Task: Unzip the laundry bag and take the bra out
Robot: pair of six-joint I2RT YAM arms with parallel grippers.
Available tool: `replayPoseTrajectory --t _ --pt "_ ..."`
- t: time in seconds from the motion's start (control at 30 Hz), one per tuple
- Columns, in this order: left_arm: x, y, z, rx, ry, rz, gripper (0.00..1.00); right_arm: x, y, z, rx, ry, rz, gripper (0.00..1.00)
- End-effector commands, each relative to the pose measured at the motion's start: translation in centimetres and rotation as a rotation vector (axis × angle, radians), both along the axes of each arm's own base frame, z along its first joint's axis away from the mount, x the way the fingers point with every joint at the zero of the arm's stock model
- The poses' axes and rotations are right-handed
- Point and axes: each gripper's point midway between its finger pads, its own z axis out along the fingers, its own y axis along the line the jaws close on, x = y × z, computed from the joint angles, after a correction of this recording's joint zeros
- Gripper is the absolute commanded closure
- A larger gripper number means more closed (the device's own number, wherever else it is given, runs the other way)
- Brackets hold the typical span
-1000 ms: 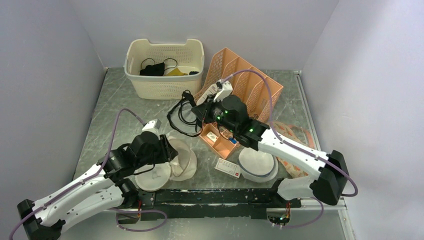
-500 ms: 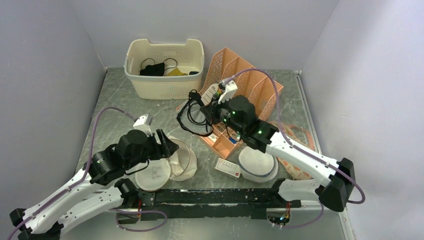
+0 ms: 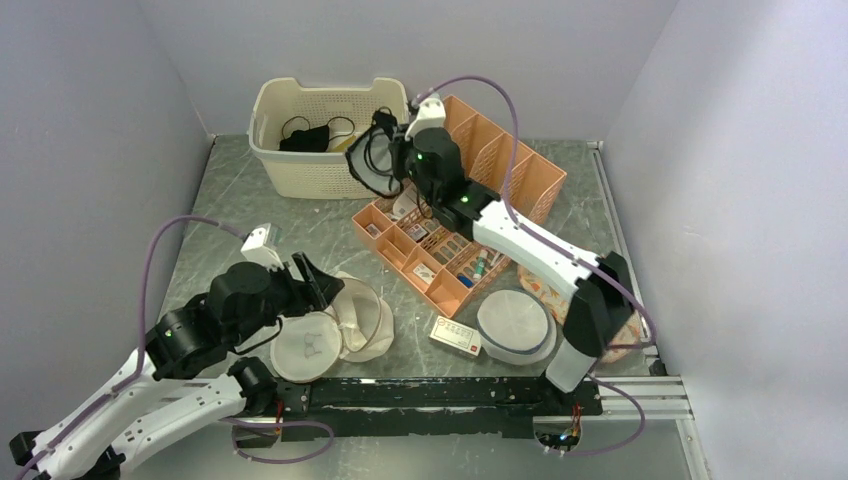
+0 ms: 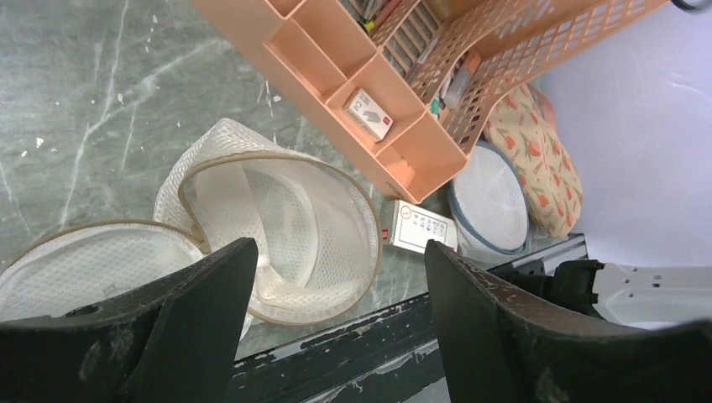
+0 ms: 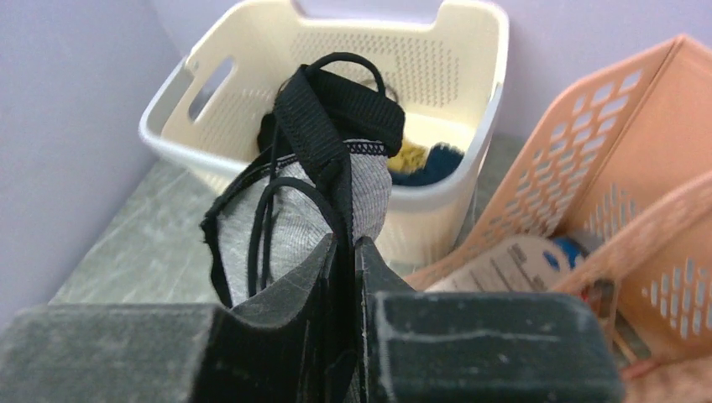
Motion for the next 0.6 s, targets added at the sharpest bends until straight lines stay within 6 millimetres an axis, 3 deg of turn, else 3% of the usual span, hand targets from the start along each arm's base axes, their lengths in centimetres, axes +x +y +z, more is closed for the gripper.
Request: replayPoseTrajectory --t 0.0,0.13,0.23,0.37,0.47,0.57 --pt "0.1 1.1 2.1 0.014 -0.043 0.027 0.16 5.3 0.7 2.2 0.075 -0.102 -0.073 0.90" --pt "-0.3 1.3 2.3 0.033 -0.022 0.016 0.16 9.5 2.8 1.4 0.092 -0.161 -0.092 0.90" --pt "-0.8 1.2 2.1 0.015 0.003 0.011 0.17 13.6 4.0 -0.8 0.079 -0.163 -0.120 0.90" --pt "-1.6 1.2 1.8 -0.025 0.020 -0.005 0.17 18.6 4.9 -3.1 0.042 -0.144 -0.155 0.77" --pt "-2.0 1.4 2.0 -0.057 0.028 -0.001 0.17 19.8 5.5 -3.7 -0.008 -0.147 -0.128 0.61" --pt "-2.4 1.9 1.9 -0.079 0.038 0.019 0.17 18.2 5.4 -3.2 -0.045 -0.128 -0.071 0.42"
